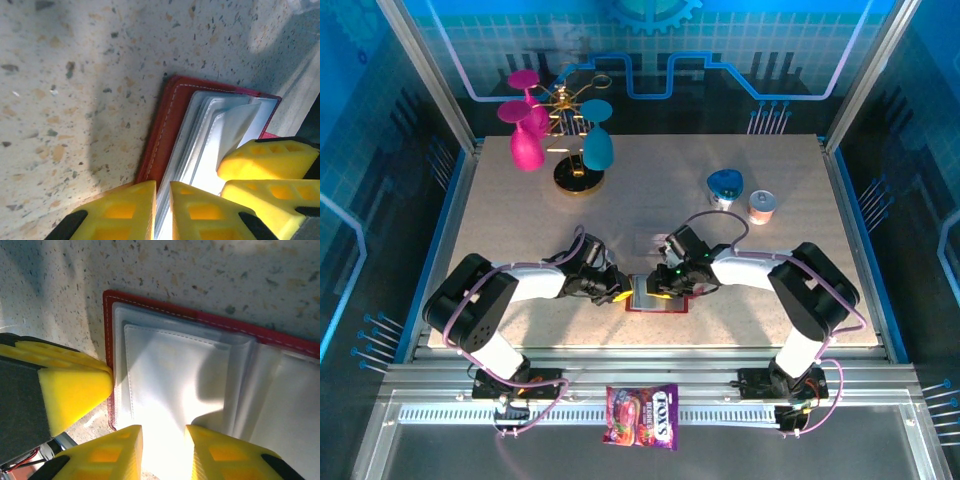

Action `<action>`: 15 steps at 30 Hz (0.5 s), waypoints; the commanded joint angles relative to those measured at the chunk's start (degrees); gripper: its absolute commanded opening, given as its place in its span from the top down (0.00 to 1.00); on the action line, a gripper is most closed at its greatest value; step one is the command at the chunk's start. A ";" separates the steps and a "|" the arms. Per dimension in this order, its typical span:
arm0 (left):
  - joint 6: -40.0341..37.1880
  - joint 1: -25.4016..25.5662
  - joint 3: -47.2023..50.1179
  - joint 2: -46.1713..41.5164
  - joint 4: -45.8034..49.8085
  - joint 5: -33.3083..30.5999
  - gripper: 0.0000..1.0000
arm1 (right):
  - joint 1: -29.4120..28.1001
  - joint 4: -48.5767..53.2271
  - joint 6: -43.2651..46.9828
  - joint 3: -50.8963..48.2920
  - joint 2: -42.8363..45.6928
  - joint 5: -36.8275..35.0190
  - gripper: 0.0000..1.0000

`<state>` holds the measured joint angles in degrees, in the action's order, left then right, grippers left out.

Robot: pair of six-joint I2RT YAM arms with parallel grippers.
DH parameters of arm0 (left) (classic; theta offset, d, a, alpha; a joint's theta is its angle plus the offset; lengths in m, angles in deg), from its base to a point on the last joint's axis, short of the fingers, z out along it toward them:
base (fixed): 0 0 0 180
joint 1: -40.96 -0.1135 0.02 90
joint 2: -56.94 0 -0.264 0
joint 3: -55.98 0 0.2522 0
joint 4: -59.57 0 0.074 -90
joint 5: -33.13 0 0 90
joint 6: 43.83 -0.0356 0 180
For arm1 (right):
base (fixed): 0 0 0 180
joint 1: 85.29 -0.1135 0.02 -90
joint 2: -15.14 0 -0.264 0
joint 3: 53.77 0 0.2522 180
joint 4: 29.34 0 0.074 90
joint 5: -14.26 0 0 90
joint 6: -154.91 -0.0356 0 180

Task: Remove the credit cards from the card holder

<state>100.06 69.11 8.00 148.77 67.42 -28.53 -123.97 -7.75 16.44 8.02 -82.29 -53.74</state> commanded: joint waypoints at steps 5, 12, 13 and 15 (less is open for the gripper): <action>-0.43 0.33 -1.00 -0.15 1.48 1.10 0.84 | 1.76 -6.07 -1.77 -4.16 0.92 2.75 0.70; -0.10 0.79 -2.93 -3.26 2.41 1.03 0.81 | 3.20 -14.55 -4.54 -8.18 0.51 6.01 0.70; 0.07 0.93 -3.23 -3.69 2.57 1.10 0.80 | 3.41 -15.33 -4.72 -8.51 0.37 6.45 0.70; 0.49 1.21 -3.95 -3.96 2.66 1.13 0.78 | 3.74 -16.69 -5.13 -9.15 0.14 7.05 0.70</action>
<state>100.19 69.50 6.36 146.58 69.30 -28.53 -121.04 -21.74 12.75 0.48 -81.83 -47.62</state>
